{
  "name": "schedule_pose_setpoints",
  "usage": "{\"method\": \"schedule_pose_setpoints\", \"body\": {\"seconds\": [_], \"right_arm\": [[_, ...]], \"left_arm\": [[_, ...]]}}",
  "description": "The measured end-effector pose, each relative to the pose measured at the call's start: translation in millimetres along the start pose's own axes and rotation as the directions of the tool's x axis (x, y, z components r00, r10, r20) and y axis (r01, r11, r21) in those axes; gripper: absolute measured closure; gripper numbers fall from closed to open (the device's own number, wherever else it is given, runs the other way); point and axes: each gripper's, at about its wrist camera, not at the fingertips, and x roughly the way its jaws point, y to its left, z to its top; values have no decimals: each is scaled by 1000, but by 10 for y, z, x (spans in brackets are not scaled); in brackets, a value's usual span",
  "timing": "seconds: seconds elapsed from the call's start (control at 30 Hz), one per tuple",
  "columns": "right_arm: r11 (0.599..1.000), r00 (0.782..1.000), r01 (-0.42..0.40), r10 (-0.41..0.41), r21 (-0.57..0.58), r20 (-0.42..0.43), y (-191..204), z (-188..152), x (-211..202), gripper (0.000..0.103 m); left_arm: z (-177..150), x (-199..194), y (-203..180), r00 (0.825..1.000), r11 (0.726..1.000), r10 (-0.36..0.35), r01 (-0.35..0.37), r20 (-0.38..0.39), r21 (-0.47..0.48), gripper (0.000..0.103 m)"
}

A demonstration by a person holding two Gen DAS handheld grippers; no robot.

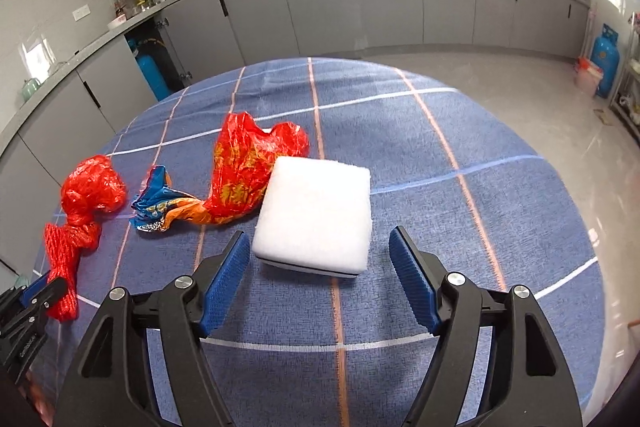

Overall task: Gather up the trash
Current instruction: 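Grasp the red mesh net with the left tool while the right tool grasps the white foam block, then carry the red mesh net and white foam block over the teal bin with both tools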

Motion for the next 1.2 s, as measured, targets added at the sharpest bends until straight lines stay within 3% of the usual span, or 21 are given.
{"method": "schedule_pose_setpoints", "body": {"seconds": [0.03,0.07,0.1,0.17,0.47,0.7,0.93,1.2], "right_arm": [[1000,1000,-3,3,5,-11,-16,-2,24,34],[1000,1000,-14,14,10,-19,-32,-6,40,44],[1000,1000,-20,20,5,-23,-33,-11,41,49],[1000,999,-31,31,-6,-27,-31,-37,16,50],[995,998,-62,64,-83,24,86,-275,-405,52],[972,988,-125,141,-199,67,496,-550,-715,52],[940,969,-199,230,-276,84,953,-655,-818,52],[919,957,-235,275,-315,89,1252,-681,-817,52]], "left_arm": [[-2,-22,14,1000,1000,2,-2,7,-2,82],[-5,-50,38,1000,1000,9,-8,15,-7,82],[-8,-82,70,1000,1000,10,-10,22,-15,82],[-5,-141,115,999,1000,14,-13,35,-22,82],[-73,-464,195,993,999,32,-31,110,-12,82],[-232,-692,228,991,1000,19,-19,132,-4,82],[-370,-924,320,988,1000,28,-29,153,-2,82],[-475,-1080,521,983,997,70,-68,168,-22,82]]}}
